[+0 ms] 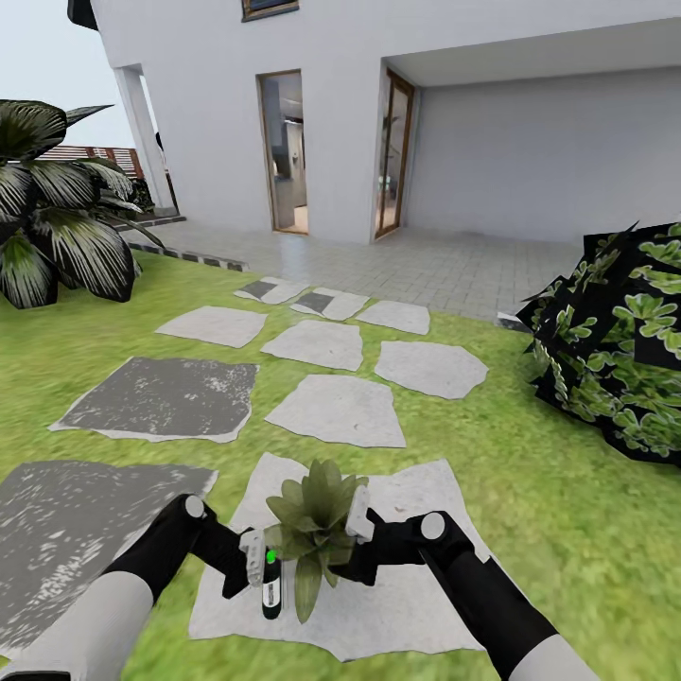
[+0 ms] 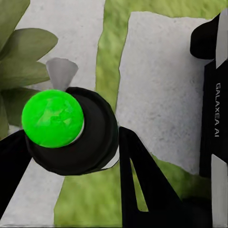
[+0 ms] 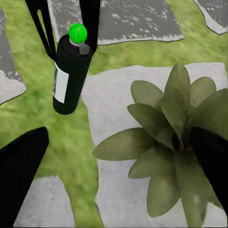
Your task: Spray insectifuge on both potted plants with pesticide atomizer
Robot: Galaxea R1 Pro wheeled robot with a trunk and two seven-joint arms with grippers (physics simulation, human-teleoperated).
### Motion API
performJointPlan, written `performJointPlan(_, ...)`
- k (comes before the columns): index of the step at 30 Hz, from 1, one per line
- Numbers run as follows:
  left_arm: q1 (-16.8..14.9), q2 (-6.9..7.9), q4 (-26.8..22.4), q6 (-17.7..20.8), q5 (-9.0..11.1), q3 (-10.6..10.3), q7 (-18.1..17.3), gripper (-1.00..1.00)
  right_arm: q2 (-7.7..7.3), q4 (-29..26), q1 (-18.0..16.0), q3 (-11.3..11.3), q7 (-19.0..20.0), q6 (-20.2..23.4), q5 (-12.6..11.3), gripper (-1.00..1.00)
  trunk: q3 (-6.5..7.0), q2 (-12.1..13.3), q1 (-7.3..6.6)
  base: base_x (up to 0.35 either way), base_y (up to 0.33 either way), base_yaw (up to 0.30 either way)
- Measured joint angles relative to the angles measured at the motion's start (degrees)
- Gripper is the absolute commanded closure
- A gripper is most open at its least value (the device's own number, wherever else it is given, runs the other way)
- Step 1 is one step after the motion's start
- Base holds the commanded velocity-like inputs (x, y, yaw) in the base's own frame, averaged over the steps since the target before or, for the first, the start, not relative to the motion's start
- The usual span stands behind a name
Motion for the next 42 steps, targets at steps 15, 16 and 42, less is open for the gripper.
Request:
performJointPlan(15,0.0,-1.18,-0.1,11.1,4.8,7.8,17.1,1.00,-1.87,2.3,5.0,-28.8,-23.6,-9.6,-1.8,-1.00,0.00,0.0,0.00,0.000,0.000,0.000)
performJointPlan(16,0.0,-1.37,-0.2,11.9,5.1,7.8,17.7,1.00,-1.84,2.5,5.4,-30.9,-24.0,-10.6,-2.0,-1.00,0.00,0.0,0.00,0.000,0.000,0.000)
performJointPlan(42,-0.8,-3.26,-0.9,32.3,10.7,7.9,24.3,1.00,-1.75,13.3,10.6,-58.7,-25.1,-24.7,-3.6,-1.00,0.00,0.0,0.00,0.000,0.000,0.000)
